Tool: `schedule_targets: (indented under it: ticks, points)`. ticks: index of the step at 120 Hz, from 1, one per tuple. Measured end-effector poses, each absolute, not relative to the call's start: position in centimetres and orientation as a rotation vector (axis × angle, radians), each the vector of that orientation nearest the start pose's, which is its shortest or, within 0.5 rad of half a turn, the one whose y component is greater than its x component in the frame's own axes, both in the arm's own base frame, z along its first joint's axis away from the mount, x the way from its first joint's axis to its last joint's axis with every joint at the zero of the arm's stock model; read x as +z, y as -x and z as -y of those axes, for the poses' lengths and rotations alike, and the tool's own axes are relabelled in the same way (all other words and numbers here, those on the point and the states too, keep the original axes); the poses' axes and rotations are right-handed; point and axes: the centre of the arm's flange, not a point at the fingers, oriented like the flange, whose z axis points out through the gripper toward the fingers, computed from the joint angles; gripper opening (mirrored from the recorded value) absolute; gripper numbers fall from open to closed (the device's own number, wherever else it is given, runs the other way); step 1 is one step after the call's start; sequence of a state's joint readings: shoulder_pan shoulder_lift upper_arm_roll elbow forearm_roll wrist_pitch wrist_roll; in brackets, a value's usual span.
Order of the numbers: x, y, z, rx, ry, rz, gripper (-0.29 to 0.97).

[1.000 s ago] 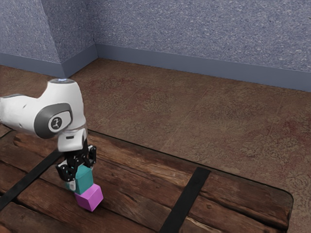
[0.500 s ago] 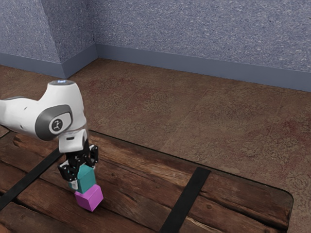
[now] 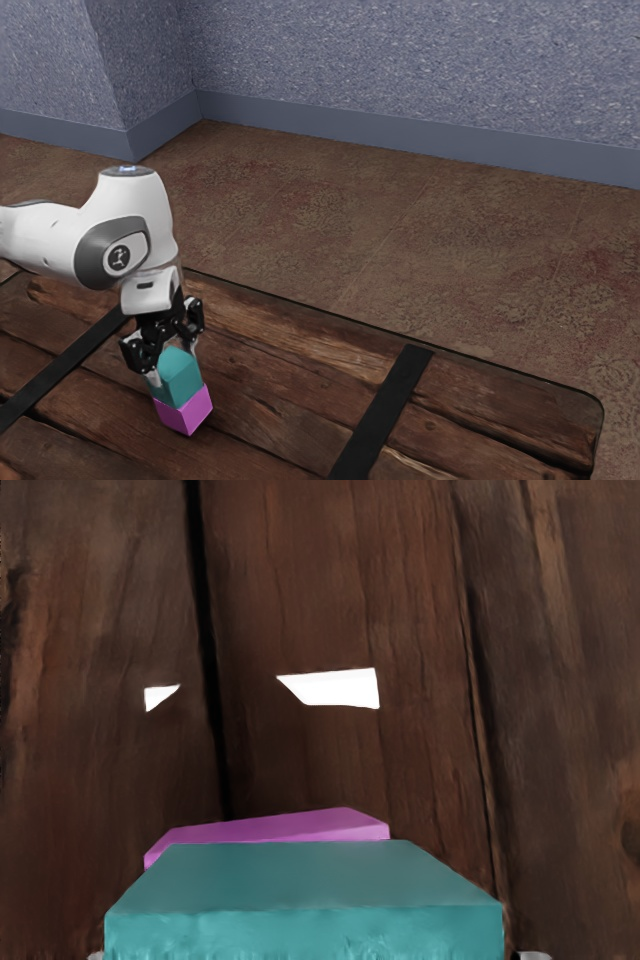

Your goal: Pick up the blue block with one arm, and put the blue block on the pink block with one arm

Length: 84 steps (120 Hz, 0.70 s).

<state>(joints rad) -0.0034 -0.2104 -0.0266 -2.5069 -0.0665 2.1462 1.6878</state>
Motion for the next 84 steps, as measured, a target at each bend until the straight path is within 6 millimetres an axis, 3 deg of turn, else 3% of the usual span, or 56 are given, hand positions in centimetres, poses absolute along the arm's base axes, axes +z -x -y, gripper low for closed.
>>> schedule_targets:
  ticks: [31,44,52,57,70,78,84]
  points:
    - [35.0,-42.7,1.4,0.103,2.188,-2.445,0.61]
    - [36.8,-42.3,1.6,0.064,2.16,-2.437,0.64]
    - [39.9,-41.7,1.8,0.009,2.135,-2.422,0.65]
    - [42.9,-42.3,2.0,-0.035,2.114,-2.41,0.66]
    - [51.6,-47.4,1.8,-0.093,2.106,-2.368,0.67]
    - [55.5,-50.5,2.1,-0.077,2.124,-2.33,0.67]
    - [58.0,-51.9,3.7,-0.042,2.112,-2.298,0.67]
